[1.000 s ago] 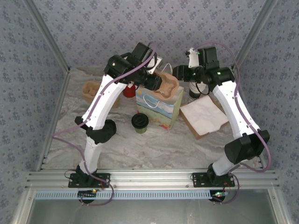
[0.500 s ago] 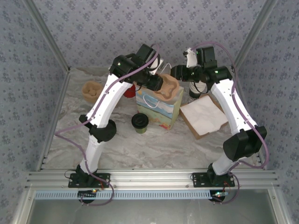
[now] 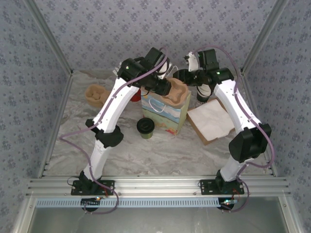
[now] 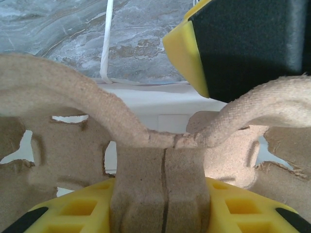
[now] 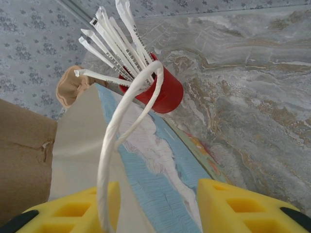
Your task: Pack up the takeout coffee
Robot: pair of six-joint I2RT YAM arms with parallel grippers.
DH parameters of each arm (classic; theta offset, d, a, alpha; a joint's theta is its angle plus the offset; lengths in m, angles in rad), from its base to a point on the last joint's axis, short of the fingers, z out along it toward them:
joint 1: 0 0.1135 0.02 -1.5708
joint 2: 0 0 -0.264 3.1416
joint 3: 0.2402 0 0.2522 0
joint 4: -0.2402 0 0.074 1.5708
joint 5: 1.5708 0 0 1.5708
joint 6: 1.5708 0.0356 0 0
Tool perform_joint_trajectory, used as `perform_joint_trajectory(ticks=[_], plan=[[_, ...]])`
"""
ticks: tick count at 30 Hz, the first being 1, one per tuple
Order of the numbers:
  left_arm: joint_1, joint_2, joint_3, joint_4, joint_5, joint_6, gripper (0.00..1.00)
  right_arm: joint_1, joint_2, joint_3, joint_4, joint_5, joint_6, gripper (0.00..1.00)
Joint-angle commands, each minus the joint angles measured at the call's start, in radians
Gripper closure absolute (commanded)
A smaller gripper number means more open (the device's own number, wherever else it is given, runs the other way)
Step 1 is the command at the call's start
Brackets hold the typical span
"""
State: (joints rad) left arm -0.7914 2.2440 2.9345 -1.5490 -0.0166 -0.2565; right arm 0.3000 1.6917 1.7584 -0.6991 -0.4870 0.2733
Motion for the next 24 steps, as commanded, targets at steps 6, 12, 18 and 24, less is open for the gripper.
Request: perform_joint_trajectory(ticks=[6,12,18,24], plan=[[-0.008,0.038,0.036,0.009,0.018,-0.014,0.60,0.023,0.012,0.024,0.028,-0.018,0.013,0.76],[-0.011,0.045,0.029,-0.001,0.017,-0.014,0.60,0.031,-0.010,0.029,0.039,-0.003,0.030,0.88],[-0.018,0.062,0.027,0.001,0.027,-0.013,0.61,0.044,-0.029,0.026,0.052,0.009,0.056,0.94],[-0.027,0.070,0.021,-0.004,0.024,-0.015,0.61,0.056,-0.053,0.020,0.059,0.022,0.076,0.96]])
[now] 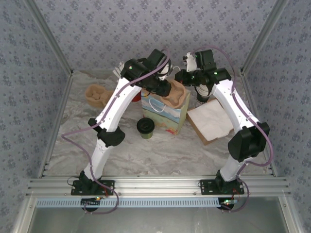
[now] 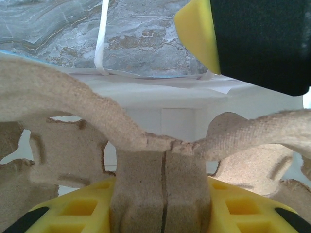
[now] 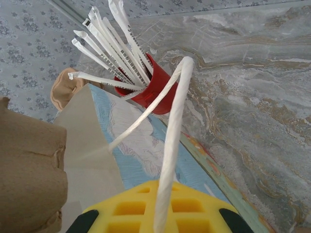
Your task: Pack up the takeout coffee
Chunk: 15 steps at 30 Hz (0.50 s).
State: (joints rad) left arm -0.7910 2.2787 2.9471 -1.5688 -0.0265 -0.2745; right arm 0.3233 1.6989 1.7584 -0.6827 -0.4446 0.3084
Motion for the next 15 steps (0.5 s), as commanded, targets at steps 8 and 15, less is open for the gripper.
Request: perform_joint_trajectory(ticks=[8,15], plan=[[-0.026,0.034,0.009,0.007,0.017,0.008,0.61,0.051,-0.110,-0.012,0.069,0.003,0.064,0.97],[-0.027,-0.009,-0.037,-0.004,0.008,0.009,0.61,0.059,-0.133,-0.007,0.056,0.043,0.074,0.98]])
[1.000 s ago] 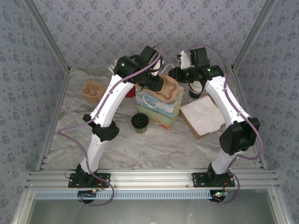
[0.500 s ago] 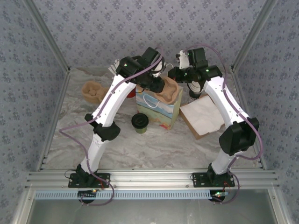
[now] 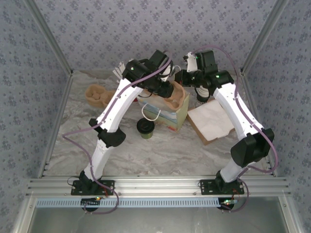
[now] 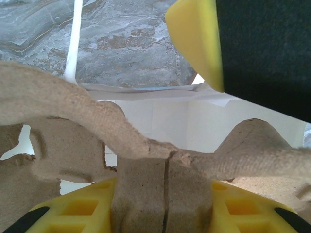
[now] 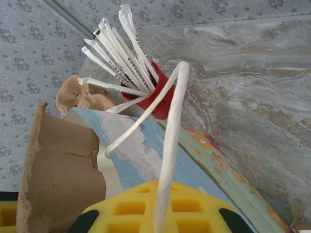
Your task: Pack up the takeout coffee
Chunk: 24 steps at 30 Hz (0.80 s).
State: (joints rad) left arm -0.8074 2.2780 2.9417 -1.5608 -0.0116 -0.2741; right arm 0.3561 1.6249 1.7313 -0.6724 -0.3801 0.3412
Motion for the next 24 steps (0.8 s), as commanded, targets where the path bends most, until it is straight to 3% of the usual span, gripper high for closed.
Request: perform_joint_trajectory(ticks=[1,17,24], plan=[[-0.011,-0.011,-0.033,-0.010,-0.009,0.010,0.61,0.027,-0.059,0.022,0.047,-0.023,0.048,0.98],[0.017,-0.130,-0.065,-0.011,-0.016,0.052,0.61,0.055,-0.079,0.008,0.027,0.033,0.031,0.98],[0.019,-0.195,-0.095,-0.001,0.035,0.064,0.61,0.058,-0.075,-0.003,0.026,0.072,0.027,0.98]])
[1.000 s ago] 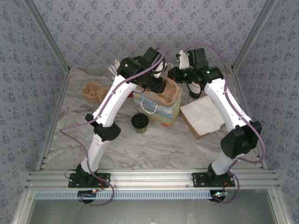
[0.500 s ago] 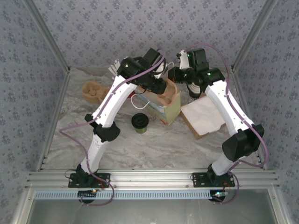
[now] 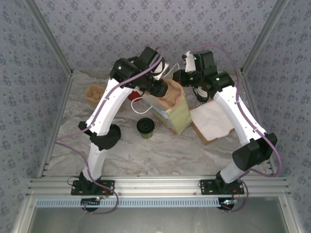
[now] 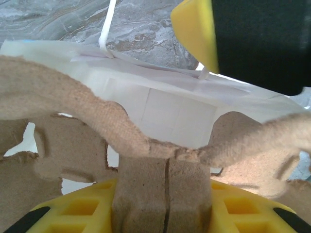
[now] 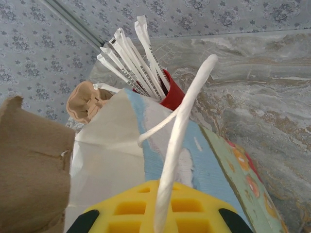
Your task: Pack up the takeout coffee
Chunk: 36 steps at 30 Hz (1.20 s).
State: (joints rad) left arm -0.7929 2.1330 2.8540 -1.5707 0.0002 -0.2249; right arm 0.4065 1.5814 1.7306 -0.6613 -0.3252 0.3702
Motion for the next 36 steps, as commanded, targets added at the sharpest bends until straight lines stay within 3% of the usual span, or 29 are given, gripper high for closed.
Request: perform_joint_trajectory(ticks=[1,26,36], plan=[[0.004,-0.056,-0.007,0.009,0.017,0.018,0.61,0.009,-0.031,-0.008,0.016,0.021,-0.001,0.98],[0.042,-0.012,-0.031,-0.015,-0.003,0.126,0.66,0.012,-0.071,-0.073,0.056,0.026,0.021,0.99],[0.041,-0.035,-0.149,0.005,0.001,0.140,0.66,0.011,-0.071,-0.069,0.055,0.012,0.032,0.99]])
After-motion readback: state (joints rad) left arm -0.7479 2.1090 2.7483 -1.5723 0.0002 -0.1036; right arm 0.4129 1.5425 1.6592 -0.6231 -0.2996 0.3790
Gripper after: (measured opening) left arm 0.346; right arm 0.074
